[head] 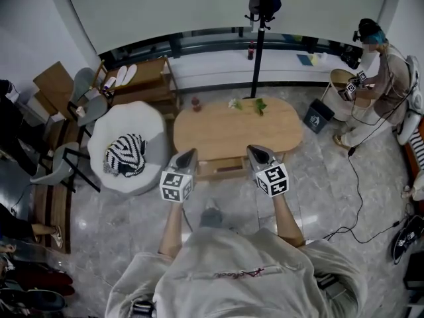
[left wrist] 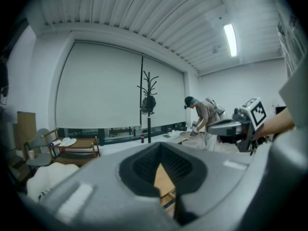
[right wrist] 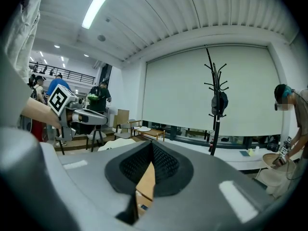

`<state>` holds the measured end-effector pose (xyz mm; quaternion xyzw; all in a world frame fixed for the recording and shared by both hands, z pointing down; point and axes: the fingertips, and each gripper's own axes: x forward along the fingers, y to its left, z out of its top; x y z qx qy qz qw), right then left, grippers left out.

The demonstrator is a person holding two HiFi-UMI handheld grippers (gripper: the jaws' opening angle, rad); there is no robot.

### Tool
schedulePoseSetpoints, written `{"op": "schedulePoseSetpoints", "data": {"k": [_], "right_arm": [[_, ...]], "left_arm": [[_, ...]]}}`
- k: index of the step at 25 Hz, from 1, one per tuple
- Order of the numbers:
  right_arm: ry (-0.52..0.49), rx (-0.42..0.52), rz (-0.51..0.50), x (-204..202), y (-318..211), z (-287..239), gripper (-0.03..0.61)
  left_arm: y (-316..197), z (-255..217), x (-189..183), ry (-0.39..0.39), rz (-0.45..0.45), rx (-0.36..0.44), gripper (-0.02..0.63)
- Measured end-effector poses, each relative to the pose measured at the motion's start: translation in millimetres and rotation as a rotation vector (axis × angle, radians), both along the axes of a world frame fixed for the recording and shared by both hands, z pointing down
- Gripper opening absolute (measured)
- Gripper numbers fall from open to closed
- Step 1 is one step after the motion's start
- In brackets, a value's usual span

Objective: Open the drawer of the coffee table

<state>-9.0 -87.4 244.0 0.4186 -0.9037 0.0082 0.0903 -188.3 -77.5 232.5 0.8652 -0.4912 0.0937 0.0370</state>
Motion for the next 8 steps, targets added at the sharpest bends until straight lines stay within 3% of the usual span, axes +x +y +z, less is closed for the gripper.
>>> {"op": "schedulePoseSetpoints", "data": {"k": [8], "right_arm": [[-0.005, 0.0, 0.006, 6.6, -2.4, 0.3, 0.005]], "left_arm": [[-1.9, 1.9, 1.5, 0.003, -0.012, 0.003, 0.0]]}}
